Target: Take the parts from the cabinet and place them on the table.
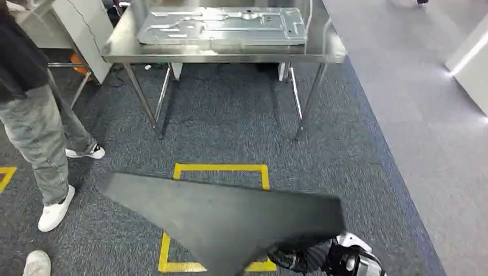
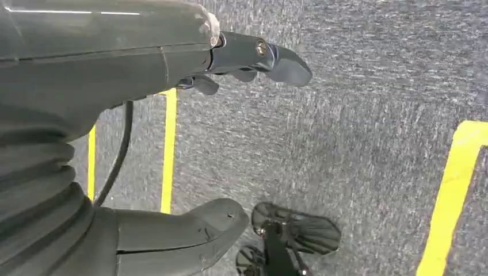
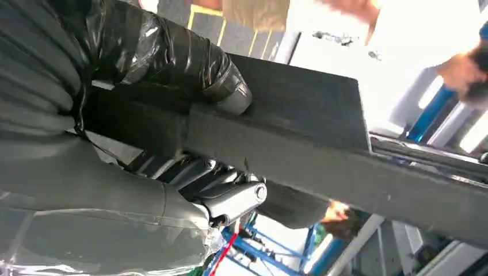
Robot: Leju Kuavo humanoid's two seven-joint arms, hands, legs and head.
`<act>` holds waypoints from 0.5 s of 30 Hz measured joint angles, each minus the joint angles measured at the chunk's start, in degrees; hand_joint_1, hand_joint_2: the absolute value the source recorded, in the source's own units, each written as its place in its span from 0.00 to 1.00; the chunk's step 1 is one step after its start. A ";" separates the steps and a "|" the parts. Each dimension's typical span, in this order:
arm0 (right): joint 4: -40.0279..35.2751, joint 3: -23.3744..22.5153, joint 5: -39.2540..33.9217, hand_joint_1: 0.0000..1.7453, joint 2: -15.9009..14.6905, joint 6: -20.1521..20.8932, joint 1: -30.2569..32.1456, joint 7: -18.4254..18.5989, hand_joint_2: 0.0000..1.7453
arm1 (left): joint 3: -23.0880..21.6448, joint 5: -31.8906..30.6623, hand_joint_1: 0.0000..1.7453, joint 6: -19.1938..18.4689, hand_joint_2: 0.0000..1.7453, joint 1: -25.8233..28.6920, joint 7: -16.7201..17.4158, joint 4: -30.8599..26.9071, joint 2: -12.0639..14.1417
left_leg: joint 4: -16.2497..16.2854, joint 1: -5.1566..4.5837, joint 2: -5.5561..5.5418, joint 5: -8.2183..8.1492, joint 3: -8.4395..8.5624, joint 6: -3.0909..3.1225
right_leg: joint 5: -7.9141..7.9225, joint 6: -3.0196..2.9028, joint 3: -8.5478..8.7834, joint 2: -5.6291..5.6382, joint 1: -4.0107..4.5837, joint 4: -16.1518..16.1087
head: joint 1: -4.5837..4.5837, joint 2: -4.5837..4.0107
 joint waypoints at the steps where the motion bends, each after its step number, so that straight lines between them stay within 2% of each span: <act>1: 0.00 0.00 0.00 1.00 0.00 0.00 0.01 0.00 1.00 | 0.00 0.00 0.00 0.00 1.00 0.10 0.00 0.00 0.00 | 0.05 -0.07 -0.60 -0.06 -0.15 0.11 | -0.12 0.22 0.13 -0.54 -0.05 -0.13 | 0.00 0.00; 2: 0.00 0.00 0.02 1.00 0.00 0.00 -0.03 0.00 1.00 | 0.02 0.00 0.00 0.00 1.00 0.20 0.02 0.00 0.00 | -0.06 -0.06 -1.17 -0.04 -0.21 0.34 | -0.25 0.47 0.28 -1.07 0.05 -0.23 | 0.00 0.00; 3: -0.02 0.00 0.02 1.00 -0.02 -0.02 -0.08 0.00 1.00 | 0.04 0.00 0.00 0.00 1.00 0.25 0.02 0.00 -0.02 | -0.54 0.53 -1.73 0.19 0.20 0.65 | -0.75 0.89 0.34 -0.97 -0.06 -0.07 | -0.02 0.00; 4: -0.02 0.00 0.15 1.00 -0.09 -0.20 -0.11 0.11 1.00 | 0.09 0.00 0.00 0.00 1.00 0.24 -0.02 0.00 -0.04 | -0.65 0.59 -2.26 0.21 0.31 0.81 | -1.72 1.39 -0.05 1.28 -0.43 1.56 | 0.02 0.00; 5: -0.04 0.00 0.17 1.00 -0.20 -0.68 -0.12 0.09 1.00 | 0.18 0.00 0.00 -0.02 1.00 0.08 -0.04 0.00 -0.04 | -0.63 0.66 -2.68 0.12 0.33 1.19 | -3.93 1.74 -2.07 2.95 -0.69 5.59 | 0.02 0.00; 7: 0.11 -0.04 -0.94 1.00 -0.22 -1.05 0.34 0.09 1.00 | 0.39 -0.02 0.00 -0.07 1.00 -0.11 -0.35 0.00 -0.09 | -0.59 0.65 -3.24 -0.12 0.43 1.54 | -7.78 2.31 -7.66 3.64 -1.10 15.53 | 0.02 0.00; 8: 0.13 -0.09 -1.75 1.00 -0.22 -1.01 0.57 0.11 1.00 | 0.50 -0.04 0.00 -0.09 1.00 -0.03 -0.42 0.00 -0.11 | -0.56 0.65 -3.71 -0.27 0.58 1.53 | -8.27 2.51 -9.91 3.65 -1.21 18.88 | 0.02 0.00; 9: 0.22 -0.11 -2.19 1.00 -0.22 -0.83 0.71 0.11 1.00 | 0.68 -0.07 0.00 -0.11 1.00 0.09 -0.50 0.00 -0.11 | -0.57 0.69 -3.97 -0.49 0.88 1.47 | -7.28 2.64 -10.96 3.65 -1.35 19.52 | 0.02 0.00; 10: 0.24 -0.11 -2.40 1.00 -0.22 -0.70 0.80 0.11 1.00 | 0.85 -0.13 0.00 -0.11 1.00 0.13 -0.59 0.00 -0.11 | -0.55 0.74 -4.31 -0.80 1.36 1.30 | -4.53 2.70 -10.48 3.65 -1.56 17.09 | 0.02 0.00; 12: 0.24 -0.18 -2.56 1.00 -0.22 -0.68 0.89 0.11 1.00 | 0.92 -0.20 0.00 -0.20 1.00 0.08 -0.79 0.00 -0.13 | -0.55 0.80 -4.81 -1.50 2.51 0.97 | 2.12 2.42 -6.53 3.68 -1.70 6.97 | 0.02 0.00; 13: 0.24 -0.24 -2.60 1.00 -0.22 -0.68 0.88 0.11 1.00 | 0.94 -0.20 0.00 -0.24 1.00 0.11 -0.83 0.00 -0.13 | -0.68 0.84 -4.91 -1.79 2.45 0.67 | 3.92 2.01 -4.99 3.91 -1.63 2.33 | 0.04 0.00; 14: 0.24 -0.28 -2.67 1.00 -0.22 -0.66 0.89 0.11 1.00 | 0.96 -0.22 0.00 -0.24 1.00 -0.04 -0.85 0.00 -0.18 | -0.47 0.54 -4.99 -2.12 2.73 0.15 | 3.13 1.67 -4.33 4.11 -1.18 1.39 | 0.02 0.00; 15: 0.24 -0.28 -2.80 1.00 -0.22 -0.59 0.89 0.09 1.00 | 0.96 -0.30 0.00 -0.26 1.00 -0.01 -0.85 0.00 -0.15 | -0.59 0.67 -5.05 -2.13 2.56 -0.14 | 2.98 1.40 -4.55 4.02 -1.14 1.38 | -0.02 0.00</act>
